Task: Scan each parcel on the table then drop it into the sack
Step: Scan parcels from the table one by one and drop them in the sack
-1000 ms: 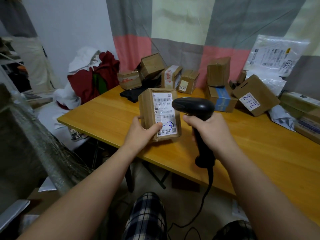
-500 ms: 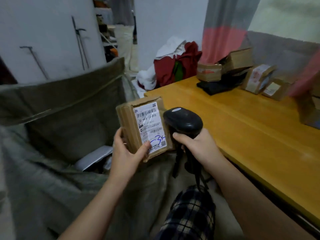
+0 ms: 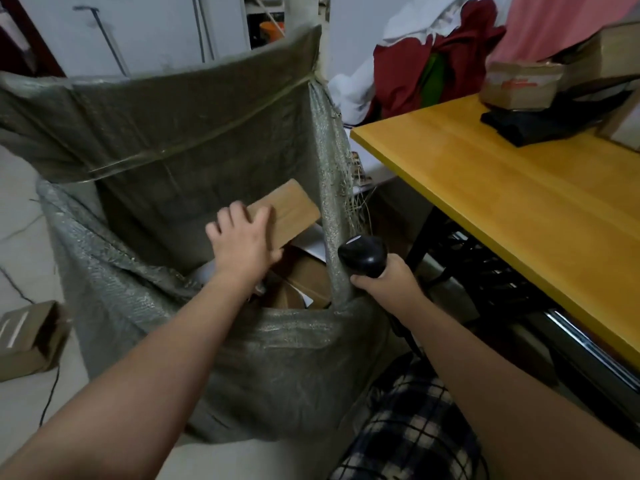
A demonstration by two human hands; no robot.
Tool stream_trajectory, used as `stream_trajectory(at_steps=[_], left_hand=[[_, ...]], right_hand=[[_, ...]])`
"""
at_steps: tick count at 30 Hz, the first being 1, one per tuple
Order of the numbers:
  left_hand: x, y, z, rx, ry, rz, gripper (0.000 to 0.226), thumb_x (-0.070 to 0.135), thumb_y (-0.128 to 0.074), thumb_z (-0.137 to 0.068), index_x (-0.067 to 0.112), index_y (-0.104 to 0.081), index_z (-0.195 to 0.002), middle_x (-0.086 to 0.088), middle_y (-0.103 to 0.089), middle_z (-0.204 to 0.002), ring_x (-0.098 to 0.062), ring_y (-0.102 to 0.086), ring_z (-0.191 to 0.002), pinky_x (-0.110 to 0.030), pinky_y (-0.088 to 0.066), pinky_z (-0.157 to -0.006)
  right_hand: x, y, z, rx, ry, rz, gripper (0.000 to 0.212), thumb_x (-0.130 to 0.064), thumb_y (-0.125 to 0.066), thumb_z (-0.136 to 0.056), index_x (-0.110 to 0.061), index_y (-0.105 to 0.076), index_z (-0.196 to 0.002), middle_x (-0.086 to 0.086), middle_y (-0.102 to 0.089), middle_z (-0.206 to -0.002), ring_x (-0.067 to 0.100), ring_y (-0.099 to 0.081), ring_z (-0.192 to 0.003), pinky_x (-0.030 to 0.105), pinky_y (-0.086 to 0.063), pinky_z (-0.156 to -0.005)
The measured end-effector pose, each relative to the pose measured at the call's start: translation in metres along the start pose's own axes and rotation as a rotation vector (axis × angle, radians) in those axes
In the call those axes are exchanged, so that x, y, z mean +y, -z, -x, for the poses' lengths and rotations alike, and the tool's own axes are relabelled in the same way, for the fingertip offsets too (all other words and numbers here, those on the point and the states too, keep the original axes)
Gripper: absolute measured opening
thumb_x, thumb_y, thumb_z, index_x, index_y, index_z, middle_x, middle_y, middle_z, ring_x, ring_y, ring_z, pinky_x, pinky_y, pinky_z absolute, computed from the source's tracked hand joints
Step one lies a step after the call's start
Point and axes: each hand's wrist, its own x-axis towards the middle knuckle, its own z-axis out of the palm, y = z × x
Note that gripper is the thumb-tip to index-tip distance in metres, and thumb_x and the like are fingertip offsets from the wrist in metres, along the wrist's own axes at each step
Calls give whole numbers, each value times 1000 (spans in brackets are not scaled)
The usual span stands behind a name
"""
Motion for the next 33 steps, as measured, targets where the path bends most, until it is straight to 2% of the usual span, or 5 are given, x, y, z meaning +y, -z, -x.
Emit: stream_trajectory(at_steps=[6, 10, 16, 26, 33], left_hand=[[12, -41, -32, -253, -51, -141, 72, 59, -51, -89, 26, -24, -147, -18, -18, -149, -38, -18, -136, -51, -23, -107], [7, -39, -50, -438, 36, -110, 70, 61, -24, -96, 26, -7, -154, -13, 7, -160, -38, 8, -146, -57, 3, -115], [33, -13, -30, -186, -152, -20, 49, 43, -46, -95, 17, -45, -136, -15, -18, -157, -34, -8, -145, -54, -3, -117], [155, 69, 13, 10, -490, 285, 45, 41, -48, -95, 25, -46, -136, -3, -38, -145, -23, -27, -136, -40, -18, -110], [279, 101, 57, -51, -761, 450, 41, 42, -48, -96, 26, -48, -134, 2, -46, -137, -22, -35, -129, -38, -25, -104]], right_hand=[[7, 1, -9, 37, 0, -87, 25, -11, -75, -81, -17, -57, -97, -2, -59, -89, 14, -54, -90, 26, -40, -77], [9, 7, -9, 99, -10, -138, 28, -13, -75, -80, -19, -56, -99, -2, -61, -92, 17, -57, -96, 28, -42, -80], [1, 38, 1, 226, 51, -117, 39, -21, -79, -78, -14, -62, -112, 1, -65, -100, 17, -60, -96, 28, -44, -80], [10, 138, 67, 437, 85, -151, 13, -26, -74, -82, -18, -65, -85, -3, -65, -54, 9, -66, -52, 24, -45, -54], [42, 238, 147, 641, 3, -265, 10, -23, -74, -82, -22, -63, -83, 5, -63, -61, 27, -66, -53, 38, -53, -59]])
